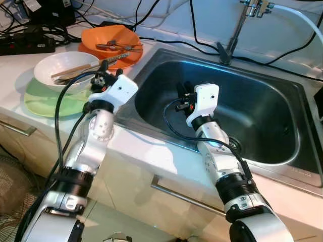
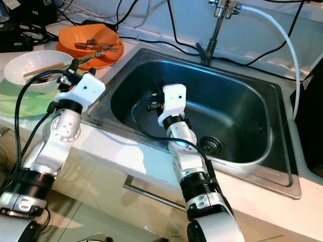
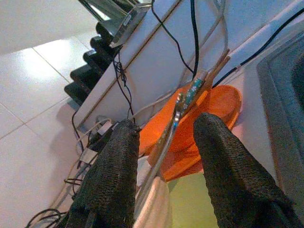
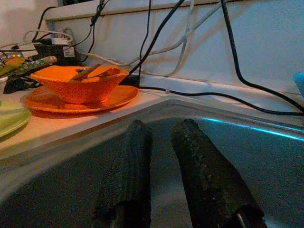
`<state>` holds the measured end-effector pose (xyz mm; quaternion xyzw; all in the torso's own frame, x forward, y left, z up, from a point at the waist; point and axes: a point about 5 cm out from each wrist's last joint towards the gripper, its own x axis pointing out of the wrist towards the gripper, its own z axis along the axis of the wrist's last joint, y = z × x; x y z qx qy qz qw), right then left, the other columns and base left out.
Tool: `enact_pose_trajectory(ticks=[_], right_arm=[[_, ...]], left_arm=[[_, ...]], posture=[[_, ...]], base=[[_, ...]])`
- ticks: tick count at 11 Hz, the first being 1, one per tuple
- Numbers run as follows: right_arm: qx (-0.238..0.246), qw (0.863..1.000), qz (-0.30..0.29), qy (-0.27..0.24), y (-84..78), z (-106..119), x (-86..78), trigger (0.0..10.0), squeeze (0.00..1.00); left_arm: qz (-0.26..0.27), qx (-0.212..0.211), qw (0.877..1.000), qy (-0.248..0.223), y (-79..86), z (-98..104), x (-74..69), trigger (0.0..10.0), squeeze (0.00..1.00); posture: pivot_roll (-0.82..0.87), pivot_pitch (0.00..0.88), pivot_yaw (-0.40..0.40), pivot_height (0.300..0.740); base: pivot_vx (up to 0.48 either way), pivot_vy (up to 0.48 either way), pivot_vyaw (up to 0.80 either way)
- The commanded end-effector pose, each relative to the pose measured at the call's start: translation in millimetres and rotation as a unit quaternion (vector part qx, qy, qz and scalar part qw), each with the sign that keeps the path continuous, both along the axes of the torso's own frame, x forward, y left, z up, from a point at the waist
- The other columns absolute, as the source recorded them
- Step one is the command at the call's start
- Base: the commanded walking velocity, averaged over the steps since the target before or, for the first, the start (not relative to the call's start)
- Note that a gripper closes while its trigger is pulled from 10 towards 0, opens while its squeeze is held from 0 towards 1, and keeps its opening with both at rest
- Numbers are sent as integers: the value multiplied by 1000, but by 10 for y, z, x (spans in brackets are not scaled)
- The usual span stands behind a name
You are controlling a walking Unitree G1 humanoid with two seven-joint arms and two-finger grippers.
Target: Kitchen organization
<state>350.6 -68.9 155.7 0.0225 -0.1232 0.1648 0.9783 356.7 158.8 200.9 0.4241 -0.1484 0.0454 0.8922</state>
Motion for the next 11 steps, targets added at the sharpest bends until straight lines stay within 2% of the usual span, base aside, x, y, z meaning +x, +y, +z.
enact_pose_trajectory(ticks=[1,4,11], right_arm=[[4,1000,-3,0,-17,4,15,10000,0],[4,1000,-3,0,-26,7,21,10000,0],[2,999,-31,14,-185,-88,8,10000,0]], left_arm=[[4,5,1000,-2,-17,42,39,10000,0],[13,13,1000,20,5,81,199,10000,0],[15,17,999,25,-29,102,326,10000,0]], posture=[[66,10,-44,740],[64,28,-45,740],[46,55,-41,740]], base=[[0,0,0],[0,0,0],[0,0,0]])
